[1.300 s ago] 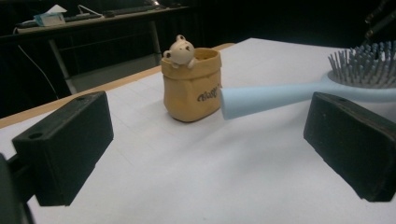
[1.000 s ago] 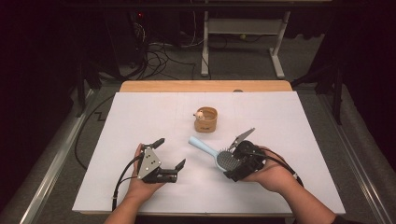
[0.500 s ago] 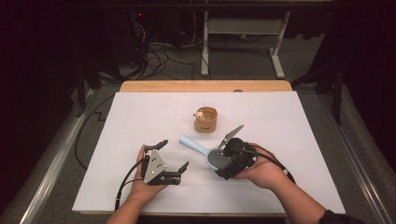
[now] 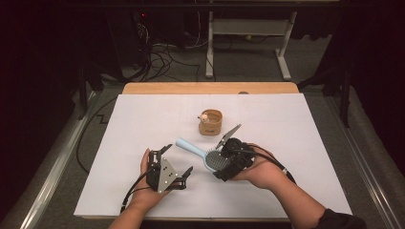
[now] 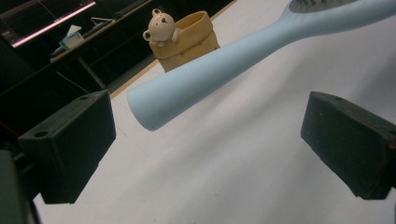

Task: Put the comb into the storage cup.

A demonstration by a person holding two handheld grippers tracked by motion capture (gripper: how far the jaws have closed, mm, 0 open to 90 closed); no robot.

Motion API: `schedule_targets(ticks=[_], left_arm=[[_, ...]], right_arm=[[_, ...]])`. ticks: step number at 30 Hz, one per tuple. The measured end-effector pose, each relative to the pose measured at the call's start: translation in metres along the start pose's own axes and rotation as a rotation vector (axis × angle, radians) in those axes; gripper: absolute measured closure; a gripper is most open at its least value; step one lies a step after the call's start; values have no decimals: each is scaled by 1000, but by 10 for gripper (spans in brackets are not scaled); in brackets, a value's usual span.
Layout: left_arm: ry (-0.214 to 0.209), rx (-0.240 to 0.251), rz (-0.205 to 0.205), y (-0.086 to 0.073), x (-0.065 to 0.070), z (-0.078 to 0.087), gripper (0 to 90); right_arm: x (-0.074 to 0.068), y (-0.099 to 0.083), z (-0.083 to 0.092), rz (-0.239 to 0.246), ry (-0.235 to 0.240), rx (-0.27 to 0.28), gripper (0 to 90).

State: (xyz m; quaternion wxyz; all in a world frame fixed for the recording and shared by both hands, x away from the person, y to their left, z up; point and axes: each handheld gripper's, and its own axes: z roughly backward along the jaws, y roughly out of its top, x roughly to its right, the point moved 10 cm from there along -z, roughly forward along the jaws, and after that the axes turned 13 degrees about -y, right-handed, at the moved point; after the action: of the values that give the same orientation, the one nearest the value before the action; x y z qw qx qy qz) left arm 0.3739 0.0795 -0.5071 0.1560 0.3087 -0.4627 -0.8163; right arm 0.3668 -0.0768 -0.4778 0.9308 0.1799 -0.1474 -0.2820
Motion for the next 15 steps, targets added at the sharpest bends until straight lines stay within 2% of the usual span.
schedule_targets(ticks=[9, 15], left_arm=[[28, -34, -82, 0, 5, -2, 49], [35, -53, -116, 0, 8, -4, 54]], right_arm=[[-7, 6, -4, 29, 19, -7, 208], [-14, 13, -9, 46, 33, -6, 208]])
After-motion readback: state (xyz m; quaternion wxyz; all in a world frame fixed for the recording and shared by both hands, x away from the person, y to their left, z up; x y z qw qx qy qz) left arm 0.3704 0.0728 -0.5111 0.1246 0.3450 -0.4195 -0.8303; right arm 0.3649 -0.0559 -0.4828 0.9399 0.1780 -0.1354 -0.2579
